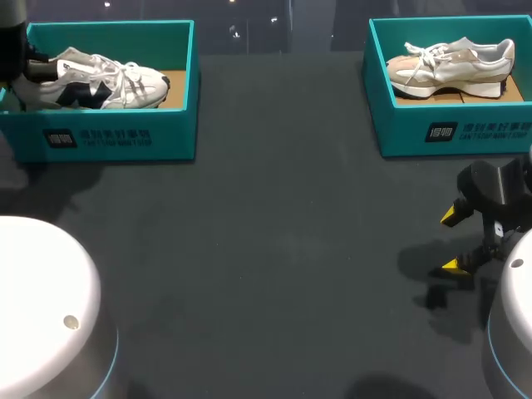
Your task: Take the shoe out of the shoebox, open the shoe tongue, remove and reinsert the insole, then place the shoe into the shoebox
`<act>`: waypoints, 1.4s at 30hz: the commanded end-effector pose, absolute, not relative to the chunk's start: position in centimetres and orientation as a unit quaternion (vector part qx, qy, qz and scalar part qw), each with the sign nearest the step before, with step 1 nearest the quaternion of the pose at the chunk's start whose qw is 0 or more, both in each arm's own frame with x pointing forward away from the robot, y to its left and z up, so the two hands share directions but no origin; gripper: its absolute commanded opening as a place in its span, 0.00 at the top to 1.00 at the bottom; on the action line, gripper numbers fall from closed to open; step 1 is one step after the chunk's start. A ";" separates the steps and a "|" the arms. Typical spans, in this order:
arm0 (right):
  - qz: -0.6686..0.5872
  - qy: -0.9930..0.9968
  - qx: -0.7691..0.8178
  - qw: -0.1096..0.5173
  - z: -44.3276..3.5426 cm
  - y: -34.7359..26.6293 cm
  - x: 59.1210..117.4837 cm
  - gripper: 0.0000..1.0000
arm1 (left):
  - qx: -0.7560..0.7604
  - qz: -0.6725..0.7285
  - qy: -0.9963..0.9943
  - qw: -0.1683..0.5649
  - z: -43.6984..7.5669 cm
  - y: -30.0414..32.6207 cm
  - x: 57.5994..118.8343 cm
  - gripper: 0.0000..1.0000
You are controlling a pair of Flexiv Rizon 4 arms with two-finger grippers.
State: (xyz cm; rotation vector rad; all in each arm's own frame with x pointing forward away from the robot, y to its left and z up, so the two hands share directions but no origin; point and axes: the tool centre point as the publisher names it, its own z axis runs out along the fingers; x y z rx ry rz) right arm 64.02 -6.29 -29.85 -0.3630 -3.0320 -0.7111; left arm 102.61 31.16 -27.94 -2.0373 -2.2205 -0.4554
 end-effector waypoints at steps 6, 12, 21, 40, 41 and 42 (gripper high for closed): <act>-0.226 -0.967 -0.116 0.001 -29.9 -6.3 63.8 0.00 | -0.680 -0.156 -0.714 0.055 -30.3 31.0 103.6 1.00; -0.226 -0.967 -0.116 0.001 -29.9 -6.3 63.8 0.00 | -0.688 -0.150 -0.707 0.066 -31.7 31.0 103.6 1.00; -0.226 -0.967 -0.116 0.001 -29.9 -6.3 63.8 0.00 | -0.694 -0.145 -0.701 0.076 -33.3 30.6 103.5 1.00; -0.226 -0.967 -0.116 0.001 -29.9 -6.3 63.8 0.00 | -0.697 -0.132 -0.699 0.091 -36.0 30.4 103.1 1.00; -0.226 -0.967 -0.116 0.001 -29.9 -6.3 63.8 0.00 | -0.697 -0.131 -0.699 0.091 -36.1 30.5 103.1 1.00; -0.226 -0.967 -0.116 0.001 -29.9 -6.3 63.8 0.00 | -0.696 -0.129 -0.700 0.091 -36.2 30.5 103.0 1.00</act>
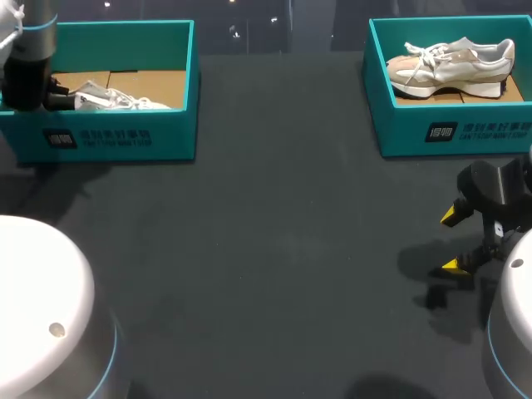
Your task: Take the shoe out of the shoebox, open the shoe tongue, remove and reinsert the insole, then place the shoe into the shoebox
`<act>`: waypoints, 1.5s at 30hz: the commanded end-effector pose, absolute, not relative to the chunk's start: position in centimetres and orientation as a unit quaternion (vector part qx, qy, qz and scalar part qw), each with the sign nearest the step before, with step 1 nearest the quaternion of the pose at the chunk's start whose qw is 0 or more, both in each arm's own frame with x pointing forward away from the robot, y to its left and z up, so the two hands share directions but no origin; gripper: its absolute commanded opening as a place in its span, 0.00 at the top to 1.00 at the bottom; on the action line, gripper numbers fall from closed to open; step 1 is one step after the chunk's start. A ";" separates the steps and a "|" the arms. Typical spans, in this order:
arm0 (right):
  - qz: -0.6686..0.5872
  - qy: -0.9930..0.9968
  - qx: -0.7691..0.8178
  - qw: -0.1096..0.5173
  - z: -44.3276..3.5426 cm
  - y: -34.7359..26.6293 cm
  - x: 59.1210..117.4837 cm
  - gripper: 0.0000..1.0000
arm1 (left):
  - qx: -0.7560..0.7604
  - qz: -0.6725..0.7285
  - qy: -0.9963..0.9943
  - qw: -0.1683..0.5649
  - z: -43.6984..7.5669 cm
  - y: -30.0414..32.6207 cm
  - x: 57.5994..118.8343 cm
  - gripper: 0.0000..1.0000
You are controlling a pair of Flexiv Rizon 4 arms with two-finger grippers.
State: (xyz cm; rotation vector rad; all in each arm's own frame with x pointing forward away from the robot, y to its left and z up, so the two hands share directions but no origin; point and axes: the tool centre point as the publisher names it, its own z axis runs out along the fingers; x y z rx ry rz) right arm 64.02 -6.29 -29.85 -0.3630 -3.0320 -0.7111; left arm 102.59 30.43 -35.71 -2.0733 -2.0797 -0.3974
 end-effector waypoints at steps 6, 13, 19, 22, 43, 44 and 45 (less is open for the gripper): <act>-0.226 -0.967 -0.116 0.001 -29.9 -6.3 63.8 0.00 | -0.694 -0.123 -0.703 0.092 -36.5 30.7 103.0 1.00; -0.226 -0.967 -0.116 0.001 -29.9 -6.3 63.8 0.00 | -0.691 -0.123 -0.706 0.094 -36.6 30.7 103.0 0.76; -0.226 -0.967 -0.116 0.001 -29.9 -6.3 63.8 0.00 | -0.689 -0.121 -0.708 0.094 -36.5 30.7 102.9 0.59; -0.226 -0.967 -0.116 0.001 -29.9 -6.3 63.8 0.00 | -0.687 -0.119 -0.711 0.094 -36.4 30.6 102.8 0.58; -0.226 -0.967 -0.116 0.001 -29.9 -6.3 63.8 0.00 | -0.691 -0.109 -0.712 0.061 -32.8 29.8 102.3 0.22; -0.226 -0.967 -0.116 0.001 -29.9 -6.3 63.8 0.00 | -0.691 -0.108 -0.712 0.059 -32.5 29.8 102.2 0.20; -0.226 -0.967 -0.116 0.001 -29.9 -6.3 63.8 0.00 | -0.691 -0.108 -0.713 0.055 -32.3 29.7 102.2 0.18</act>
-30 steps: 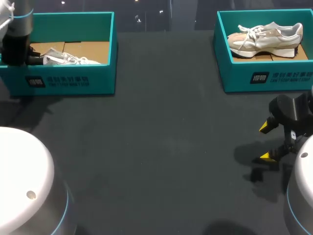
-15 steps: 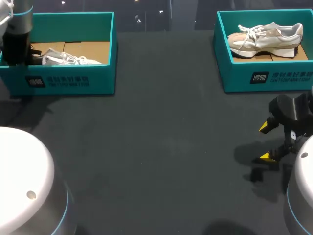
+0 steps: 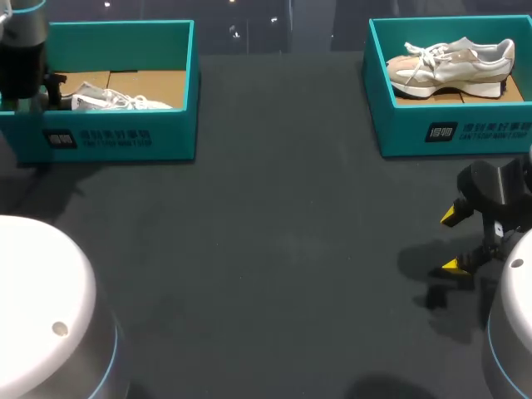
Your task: Take the shoe out of the shoebox, open the shoe tongue, remove and reinsert the insole, then place the shoe into the shoebox
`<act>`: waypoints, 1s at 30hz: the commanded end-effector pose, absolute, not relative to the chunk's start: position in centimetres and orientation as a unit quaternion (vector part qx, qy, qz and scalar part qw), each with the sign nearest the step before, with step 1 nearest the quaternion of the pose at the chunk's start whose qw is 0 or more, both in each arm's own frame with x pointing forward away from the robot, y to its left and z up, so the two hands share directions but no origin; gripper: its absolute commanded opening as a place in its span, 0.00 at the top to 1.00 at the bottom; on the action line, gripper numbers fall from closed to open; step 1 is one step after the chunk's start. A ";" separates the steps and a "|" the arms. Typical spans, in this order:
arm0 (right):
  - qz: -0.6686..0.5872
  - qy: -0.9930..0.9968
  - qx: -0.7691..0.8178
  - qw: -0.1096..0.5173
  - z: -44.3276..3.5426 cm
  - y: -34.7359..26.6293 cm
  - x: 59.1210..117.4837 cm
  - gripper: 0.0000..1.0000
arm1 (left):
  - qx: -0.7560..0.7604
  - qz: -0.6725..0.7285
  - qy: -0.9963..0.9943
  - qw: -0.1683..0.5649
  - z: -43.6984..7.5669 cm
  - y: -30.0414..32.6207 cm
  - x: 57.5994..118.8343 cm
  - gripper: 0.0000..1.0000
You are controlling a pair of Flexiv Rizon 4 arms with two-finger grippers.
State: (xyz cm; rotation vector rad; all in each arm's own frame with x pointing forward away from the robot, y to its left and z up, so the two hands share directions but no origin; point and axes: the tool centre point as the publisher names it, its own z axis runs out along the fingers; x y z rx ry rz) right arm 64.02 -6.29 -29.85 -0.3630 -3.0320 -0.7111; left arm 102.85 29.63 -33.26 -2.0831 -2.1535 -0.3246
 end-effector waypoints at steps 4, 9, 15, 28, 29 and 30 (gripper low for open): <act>-0.226 -0.967 -0.116 0.001 -29.9 -6.3 63.8 0.00 | -0.691 -0.103 -0.714 0.043 -31.3 29.3 102.1 0.12; -0.226 -0.967 -0.116 0.001 -29.9 -6.3 63.8 0.00 | -0.693 -0.100 -0.713 0.030 -29.7 28.7 101.9 0.10; -0.226 -0.967 -0.116 0.001 -29.9 -6.3 63.8 0.00 | -0.690 -0.095 -0.717 0.018 -27.1 28.3 101.5 0.04; -0.226 -0.967 -0.116 0.001 -29.9 -6.3 63.8 0.00 | -0.691 -0.052 -0.721 -0.004 -21.5 29.4 98.5 0.00; -0.226 -0.967 -0.116 0.001 -29.9 -6.3 63.8 0.00 | -0.691 -0.047 -0.721 -0.007 -21.1 29.5 98.3 0.00; -0.226 -0.967 -0.116 0.001 -29.9 -6.3 63.8 0.00 | -0.693 -0.044 -0.719 -0.011 -20.8 29.5 98.1 0.00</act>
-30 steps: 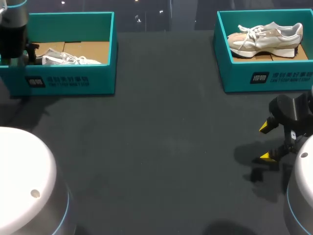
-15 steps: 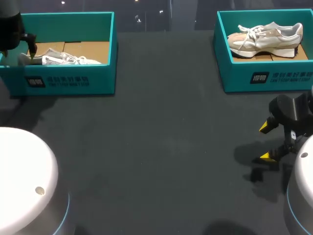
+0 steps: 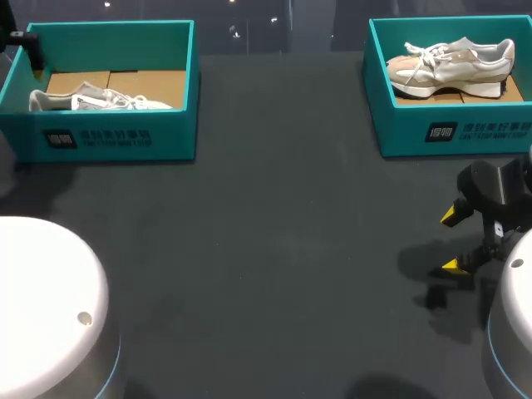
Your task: Take the shoe out of the shoebox, open the shoe tongue, remove and reinsert the insole, then place the shoe into the shoebox
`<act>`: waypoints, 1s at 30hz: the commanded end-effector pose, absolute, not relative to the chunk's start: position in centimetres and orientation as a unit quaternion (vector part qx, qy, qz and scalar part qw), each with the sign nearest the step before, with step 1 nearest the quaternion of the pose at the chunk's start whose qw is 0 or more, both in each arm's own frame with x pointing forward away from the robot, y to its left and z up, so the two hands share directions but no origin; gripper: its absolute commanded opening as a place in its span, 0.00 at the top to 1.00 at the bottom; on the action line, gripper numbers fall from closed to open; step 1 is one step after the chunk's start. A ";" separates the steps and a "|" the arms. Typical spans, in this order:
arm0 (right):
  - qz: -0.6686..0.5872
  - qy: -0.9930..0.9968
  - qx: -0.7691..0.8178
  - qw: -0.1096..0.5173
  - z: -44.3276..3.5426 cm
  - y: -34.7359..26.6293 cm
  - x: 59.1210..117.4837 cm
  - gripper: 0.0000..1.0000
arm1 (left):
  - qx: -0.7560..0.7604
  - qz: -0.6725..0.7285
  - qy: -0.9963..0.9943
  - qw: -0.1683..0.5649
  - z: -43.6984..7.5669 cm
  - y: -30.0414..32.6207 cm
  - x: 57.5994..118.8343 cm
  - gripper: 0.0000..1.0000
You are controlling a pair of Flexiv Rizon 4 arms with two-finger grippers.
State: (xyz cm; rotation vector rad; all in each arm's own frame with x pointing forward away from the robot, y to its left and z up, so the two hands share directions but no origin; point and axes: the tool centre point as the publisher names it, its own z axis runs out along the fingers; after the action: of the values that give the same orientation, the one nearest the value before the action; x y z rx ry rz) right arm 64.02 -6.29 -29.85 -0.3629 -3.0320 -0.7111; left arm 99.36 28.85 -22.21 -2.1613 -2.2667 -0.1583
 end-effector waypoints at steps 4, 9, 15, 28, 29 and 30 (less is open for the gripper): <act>-0.226 -0.967 -0.116 0.001 -29.9 -6.3 63.8 0.00 | -0.695 -0.035 -0.718 -0.026 -19.6 29.7 97.5 0.00; -0.226 -0.967 -0.116 0.001 -29.9 -6.3 63.8 0.00 | -0.702 -0.026 -0.711 -0.031 -18.7 29.4 97.1 0.00; -0.226 -0.967 -0.116 0.001 -29.9 -6.3 63.8 0.00 | -0.702 -0.026 -0.711 -0.031 -18.7 29.4 97.1 0.00; -0.214 -0.961 -0.173 -0.015 -27.5 -6.4 66.7 0.00 | -0.702 -0.026 -0.711 -0.031 -18.7 29.4 97.1 0.00; -0.210 -0.957 -0.199 -0.009 -27.0 -6.5 67.5 0.00 | -0.702 -0.026 -0.711 -0.031 -18.7 29.4 97.1 0.00; -0.207 -0.951 -0.228 0.002 -26.8 -6.8 68.4 0.00 | -0.702 -0.026 -0.711 -0.031 -18.7 29.4 97.1 0.00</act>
State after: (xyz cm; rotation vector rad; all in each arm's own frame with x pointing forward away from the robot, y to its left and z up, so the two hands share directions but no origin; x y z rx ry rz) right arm 66.69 -6.92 -27.89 -0.5859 -3.0472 -0.7334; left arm 97.17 29.37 -18.77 -2.2484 -2.2819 -0.0802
